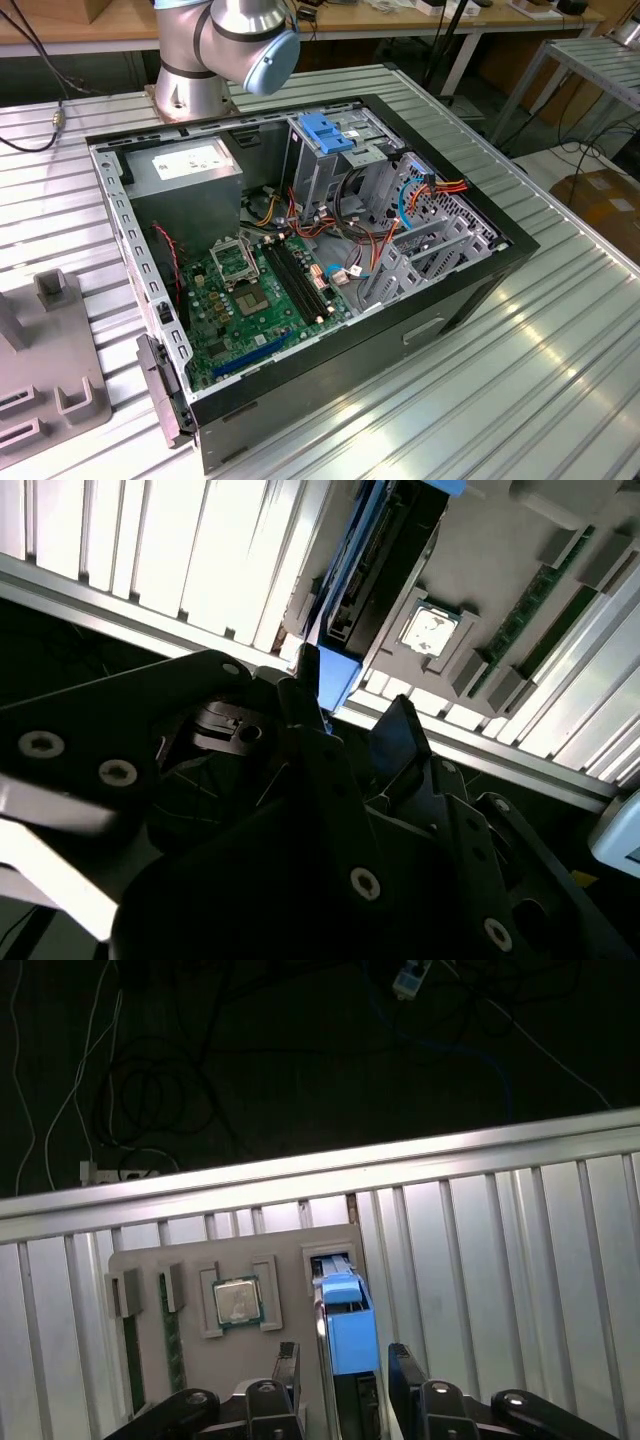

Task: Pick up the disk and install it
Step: 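Pick up the disk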

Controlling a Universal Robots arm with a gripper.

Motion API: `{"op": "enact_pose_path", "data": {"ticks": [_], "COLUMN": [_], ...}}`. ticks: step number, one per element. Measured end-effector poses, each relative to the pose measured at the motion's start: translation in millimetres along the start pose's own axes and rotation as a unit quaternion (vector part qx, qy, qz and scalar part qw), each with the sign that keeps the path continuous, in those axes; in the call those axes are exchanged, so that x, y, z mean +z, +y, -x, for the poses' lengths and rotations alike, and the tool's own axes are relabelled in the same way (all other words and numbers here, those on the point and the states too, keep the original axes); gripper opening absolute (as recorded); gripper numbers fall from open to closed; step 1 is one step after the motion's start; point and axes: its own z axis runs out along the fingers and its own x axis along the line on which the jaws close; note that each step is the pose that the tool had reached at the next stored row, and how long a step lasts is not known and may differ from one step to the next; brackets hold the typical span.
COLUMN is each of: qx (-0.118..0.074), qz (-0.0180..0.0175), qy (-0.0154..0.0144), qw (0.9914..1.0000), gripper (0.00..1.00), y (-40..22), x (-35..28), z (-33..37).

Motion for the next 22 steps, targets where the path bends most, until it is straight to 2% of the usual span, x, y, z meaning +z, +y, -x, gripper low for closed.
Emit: {"op": "enact_pose_path", "data": {"ticks": [14, 22], "qx": [-0.001, -0.001], "qz": [-0.0002, -0.0001], "qy": [-0.0001, -0.0001], "qw": [1.0, 1.0], "gripper": [0.48, 0.48], "y": [-0.1, -0.2], "x": [1.1, 12.7], "z": [0.0, 0.0]}}
